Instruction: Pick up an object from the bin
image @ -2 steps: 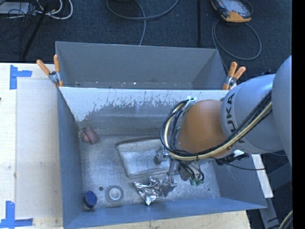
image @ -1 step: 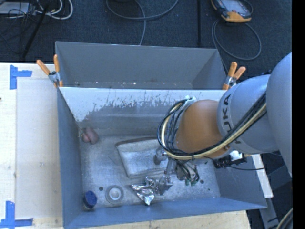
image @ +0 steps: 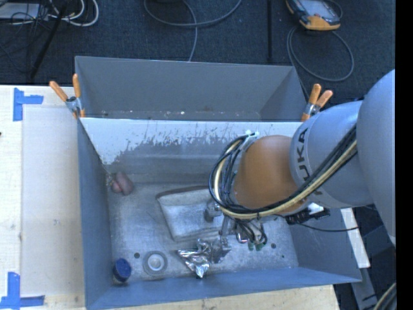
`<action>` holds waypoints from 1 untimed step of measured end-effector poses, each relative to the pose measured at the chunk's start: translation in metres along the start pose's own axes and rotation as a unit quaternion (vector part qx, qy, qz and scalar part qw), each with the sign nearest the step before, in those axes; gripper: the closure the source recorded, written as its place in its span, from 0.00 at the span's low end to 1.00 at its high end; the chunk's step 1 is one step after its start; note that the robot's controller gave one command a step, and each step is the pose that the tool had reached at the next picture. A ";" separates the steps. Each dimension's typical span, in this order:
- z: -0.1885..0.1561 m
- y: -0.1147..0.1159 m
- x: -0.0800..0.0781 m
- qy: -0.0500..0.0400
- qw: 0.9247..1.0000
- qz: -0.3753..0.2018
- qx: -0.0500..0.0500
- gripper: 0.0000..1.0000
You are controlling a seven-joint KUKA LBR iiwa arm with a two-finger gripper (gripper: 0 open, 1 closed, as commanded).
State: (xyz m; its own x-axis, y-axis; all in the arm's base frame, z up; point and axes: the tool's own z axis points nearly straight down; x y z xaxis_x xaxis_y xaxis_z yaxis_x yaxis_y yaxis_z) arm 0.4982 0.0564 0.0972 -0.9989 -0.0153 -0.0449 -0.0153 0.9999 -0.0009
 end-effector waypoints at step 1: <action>0.000 0.007 0.000 -0.001 0.999 -0.044 -0.003 0.00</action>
Offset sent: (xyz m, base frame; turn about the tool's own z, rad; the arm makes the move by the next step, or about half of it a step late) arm -0.0167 0.0443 -0.0272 -0.3152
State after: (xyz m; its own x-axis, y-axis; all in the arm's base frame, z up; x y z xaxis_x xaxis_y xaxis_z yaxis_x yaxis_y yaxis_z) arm 0.4980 0.0632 0.0968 -0.9935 -0.1037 -0.0466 -0.1039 0.9946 0.0020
